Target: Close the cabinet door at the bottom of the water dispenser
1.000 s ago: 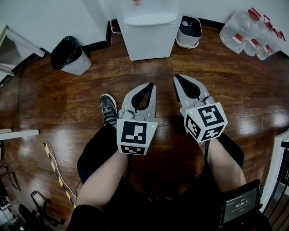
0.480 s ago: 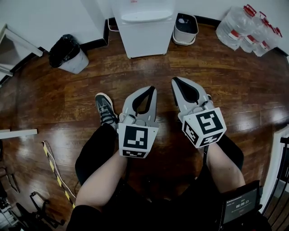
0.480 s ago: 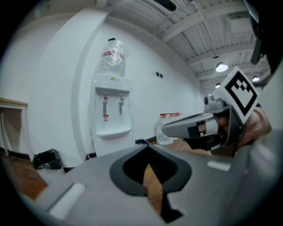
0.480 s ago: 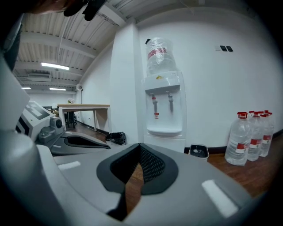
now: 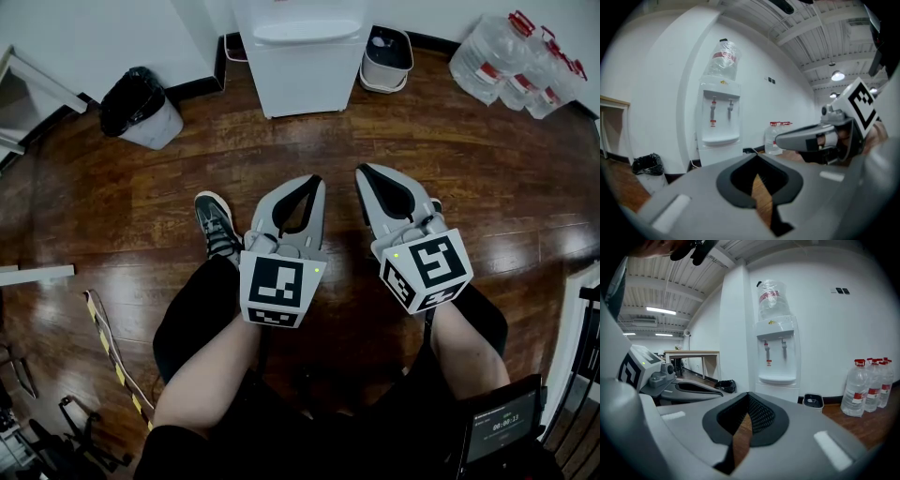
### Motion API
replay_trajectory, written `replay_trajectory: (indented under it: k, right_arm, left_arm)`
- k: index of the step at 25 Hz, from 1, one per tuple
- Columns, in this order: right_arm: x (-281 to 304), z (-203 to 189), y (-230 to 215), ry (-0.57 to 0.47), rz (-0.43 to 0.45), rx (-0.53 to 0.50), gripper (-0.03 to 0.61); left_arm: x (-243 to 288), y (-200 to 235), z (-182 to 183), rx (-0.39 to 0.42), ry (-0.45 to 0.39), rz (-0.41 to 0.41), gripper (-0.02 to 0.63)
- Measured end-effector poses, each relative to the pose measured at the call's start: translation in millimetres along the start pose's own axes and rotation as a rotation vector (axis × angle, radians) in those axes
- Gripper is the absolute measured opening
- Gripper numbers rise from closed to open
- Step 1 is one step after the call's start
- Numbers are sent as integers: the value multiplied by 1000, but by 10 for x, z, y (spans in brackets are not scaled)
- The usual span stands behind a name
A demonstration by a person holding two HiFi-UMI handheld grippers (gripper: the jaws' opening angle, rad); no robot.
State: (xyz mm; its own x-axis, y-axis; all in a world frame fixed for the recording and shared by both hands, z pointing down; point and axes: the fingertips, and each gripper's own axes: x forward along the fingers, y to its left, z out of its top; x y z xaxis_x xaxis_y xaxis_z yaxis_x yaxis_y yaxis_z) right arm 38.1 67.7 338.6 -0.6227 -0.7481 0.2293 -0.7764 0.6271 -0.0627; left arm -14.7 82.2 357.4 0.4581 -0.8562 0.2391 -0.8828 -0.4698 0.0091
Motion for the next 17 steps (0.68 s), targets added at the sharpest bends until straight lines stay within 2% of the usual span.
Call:
replay_trajectory:
  k: [17]
  right_arm:
    - [-9, -56, 5, 8, -6, 0, 5]
  left_arm:
    - [32, -51, -112, -1, 25, -11, 20]
